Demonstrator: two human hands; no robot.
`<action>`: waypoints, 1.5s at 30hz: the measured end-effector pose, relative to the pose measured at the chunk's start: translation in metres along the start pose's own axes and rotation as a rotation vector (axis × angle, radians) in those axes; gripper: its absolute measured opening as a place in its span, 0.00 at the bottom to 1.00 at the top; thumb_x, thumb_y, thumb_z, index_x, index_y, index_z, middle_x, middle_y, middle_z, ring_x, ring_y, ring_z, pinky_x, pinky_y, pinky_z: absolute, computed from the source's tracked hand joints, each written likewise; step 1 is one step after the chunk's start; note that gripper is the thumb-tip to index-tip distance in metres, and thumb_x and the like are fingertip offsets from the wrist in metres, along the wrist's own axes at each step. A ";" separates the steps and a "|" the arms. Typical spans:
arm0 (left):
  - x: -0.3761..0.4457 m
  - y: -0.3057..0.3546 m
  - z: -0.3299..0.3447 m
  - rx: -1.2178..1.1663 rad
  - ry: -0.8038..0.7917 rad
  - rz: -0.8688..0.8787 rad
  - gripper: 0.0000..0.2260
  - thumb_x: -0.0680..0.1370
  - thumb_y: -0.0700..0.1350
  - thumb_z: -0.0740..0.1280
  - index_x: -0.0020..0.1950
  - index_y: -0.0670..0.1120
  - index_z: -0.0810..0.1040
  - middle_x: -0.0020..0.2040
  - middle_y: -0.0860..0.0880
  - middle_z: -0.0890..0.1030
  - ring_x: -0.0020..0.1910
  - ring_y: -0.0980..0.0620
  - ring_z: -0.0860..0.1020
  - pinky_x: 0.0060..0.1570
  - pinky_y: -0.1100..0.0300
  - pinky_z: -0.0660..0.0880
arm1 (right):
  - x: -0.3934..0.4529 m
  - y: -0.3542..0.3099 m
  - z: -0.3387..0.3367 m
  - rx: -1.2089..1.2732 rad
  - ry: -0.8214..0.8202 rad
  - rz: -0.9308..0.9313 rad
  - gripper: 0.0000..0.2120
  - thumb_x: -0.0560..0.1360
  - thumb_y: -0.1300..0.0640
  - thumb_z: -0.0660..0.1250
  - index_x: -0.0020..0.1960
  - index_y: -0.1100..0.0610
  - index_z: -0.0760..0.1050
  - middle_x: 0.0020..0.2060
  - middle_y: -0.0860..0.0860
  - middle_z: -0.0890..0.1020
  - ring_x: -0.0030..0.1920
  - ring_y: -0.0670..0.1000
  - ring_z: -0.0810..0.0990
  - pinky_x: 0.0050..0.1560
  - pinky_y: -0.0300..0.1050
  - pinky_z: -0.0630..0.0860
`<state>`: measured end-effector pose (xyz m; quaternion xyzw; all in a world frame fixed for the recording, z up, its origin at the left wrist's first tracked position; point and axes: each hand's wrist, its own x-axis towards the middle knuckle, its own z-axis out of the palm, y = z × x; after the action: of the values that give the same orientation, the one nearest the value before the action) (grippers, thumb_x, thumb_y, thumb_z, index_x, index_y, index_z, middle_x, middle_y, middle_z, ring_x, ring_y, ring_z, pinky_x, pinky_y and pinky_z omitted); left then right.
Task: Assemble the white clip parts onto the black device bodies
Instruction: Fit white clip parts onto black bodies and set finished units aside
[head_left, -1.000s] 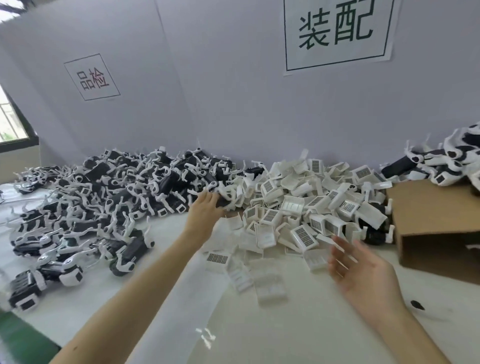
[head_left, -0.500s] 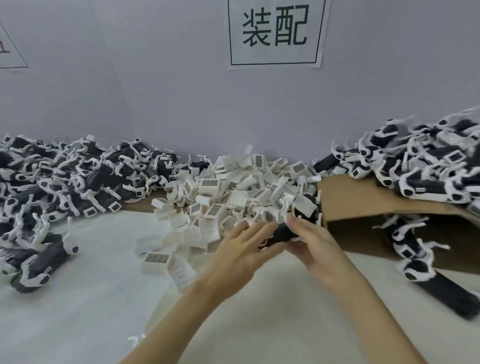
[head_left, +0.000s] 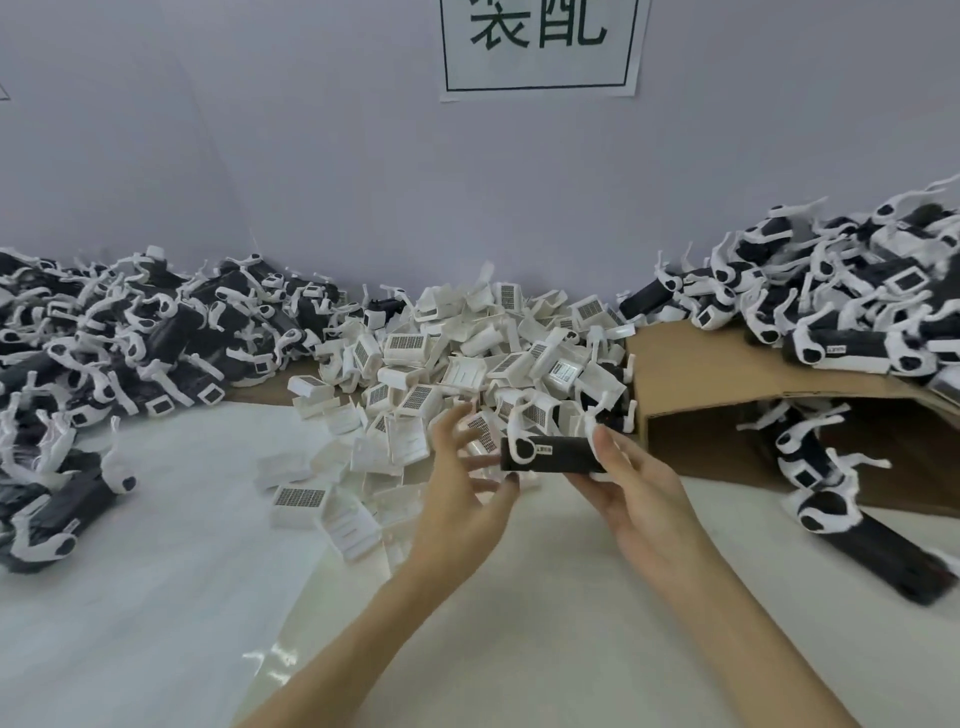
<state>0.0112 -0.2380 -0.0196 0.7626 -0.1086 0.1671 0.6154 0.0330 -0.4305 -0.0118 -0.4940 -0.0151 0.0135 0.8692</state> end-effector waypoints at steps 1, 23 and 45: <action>0.001 0.001 -0.001 -0.156 -0.049 -0.122 0.34 0.75 0.43 0.74 0.74 0.64 0.62 0.68 0.46 0.78 0.58 0.54 0.84 0.62 0.57 0.79 | -0.001 -0.001 -0.001 -0.009 0.021 -0.003 0.25 0.73 0.51 0.76 0.65 0.63 0.80 0.60 0.58 0.86 0.61 0.53 0.85 0.56 0.43 0.83; -0.007 -0.002 -0.005 0.529 -0.033 0.262 0.41 0.80 0.66 0.68 0.86 0.58 0.50 0.75 0.56 0.67 0.69 0.57 0.72 0.62 0.62 0.74 | -0.023 -0.001 0.004 -0.426 0.016 -0.353 0.20 0.71 0.62 0.80 0.60 0.54 0.81 0.56 0.51 0.87 0.61 0.50 0.84 0.65 0.47 0.80; -0.016 0.023 0.000 0.144 0.152 0.278 0.18 0.70 0.58 0.81 0.53 0.55 0.80 0.51 0.54 0.78 0.43 0.48 0.81 0.36 0.63 0.77 | -0.027 0.029 0.010 -1.024 -0.288 -0.451 0.32 0.81 0.65 0.70 0.74 0.35 0.69 0.66 0.37 0.80 0.67 0.41 0.78 0.67 0.36 0.75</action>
<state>-0.0118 -0.2434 -0.0054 0.7676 -0.1540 0.3152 0.5364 0.0050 -0.4087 -0.0319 -0.8294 -0.2429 -0.1140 0.4900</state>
